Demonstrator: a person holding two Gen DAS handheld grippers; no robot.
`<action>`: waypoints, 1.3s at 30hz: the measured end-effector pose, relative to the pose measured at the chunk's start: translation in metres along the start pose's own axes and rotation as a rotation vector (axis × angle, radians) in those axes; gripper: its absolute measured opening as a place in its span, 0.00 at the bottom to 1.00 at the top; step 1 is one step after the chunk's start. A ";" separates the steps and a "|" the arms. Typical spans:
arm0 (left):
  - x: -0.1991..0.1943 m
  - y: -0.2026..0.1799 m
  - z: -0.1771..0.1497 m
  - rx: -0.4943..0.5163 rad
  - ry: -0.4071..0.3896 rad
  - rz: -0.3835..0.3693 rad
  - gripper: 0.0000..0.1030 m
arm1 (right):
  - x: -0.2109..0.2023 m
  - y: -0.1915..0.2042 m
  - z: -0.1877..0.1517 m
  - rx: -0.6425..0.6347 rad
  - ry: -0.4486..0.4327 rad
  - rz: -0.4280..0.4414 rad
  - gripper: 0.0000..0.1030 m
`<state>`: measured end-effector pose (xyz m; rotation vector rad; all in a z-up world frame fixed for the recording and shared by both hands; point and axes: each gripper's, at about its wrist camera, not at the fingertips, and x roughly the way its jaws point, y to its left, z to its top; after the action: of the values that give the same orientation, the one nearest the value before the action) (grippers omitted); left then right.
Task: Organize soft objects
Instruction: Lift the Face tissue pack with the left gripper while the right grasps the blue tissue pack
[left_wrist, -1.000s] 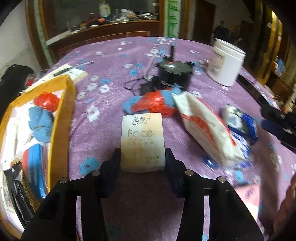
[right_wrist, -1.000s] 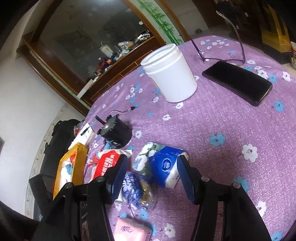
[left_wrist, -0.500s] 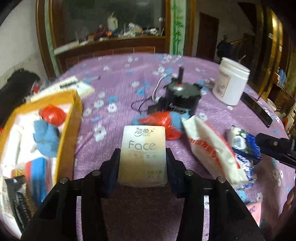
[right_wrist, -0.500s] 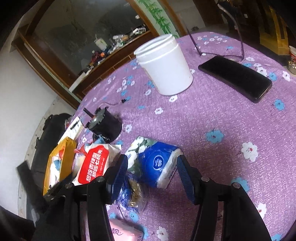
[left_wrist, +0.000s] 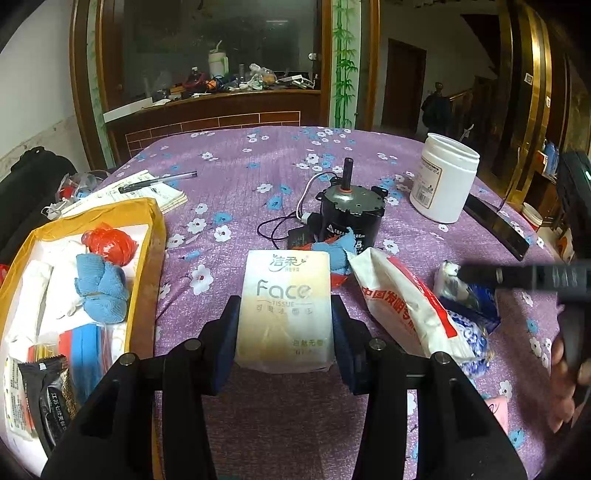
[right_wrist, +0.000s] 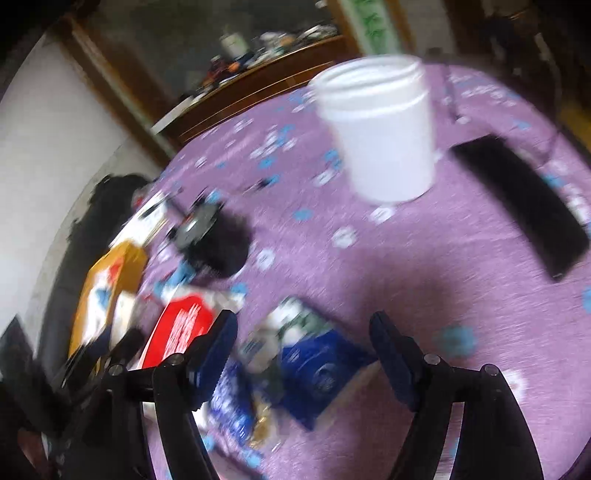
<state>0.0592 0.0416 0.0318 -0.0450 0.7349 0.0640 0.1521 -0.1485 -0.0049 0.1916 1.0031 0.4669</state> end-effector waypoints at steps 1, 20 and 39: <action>0.001 -0.001 0.000 0.001 -0.001 0.002 0.43 | 0.001 0.005 -0.006 -0.052 0.010 -0.011 0.75; -0.006 -0.004 0.000 0.015 -0.037 0.011 0.43 | -0.042 0.036 -0.007 -0.084 -0.203 -0.124 0.56; -0.015 -0.008 0.000 0.034 -0.087 0.046 0.43 | -0.024 0.091 -0.020 -0.113 -0.238 -0.135 0.56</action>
<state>0.0492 0.0333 0.0420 0.0067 0.6503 0.0964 0.0983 -0.0799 0.0359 0.0747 0.7495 0.3667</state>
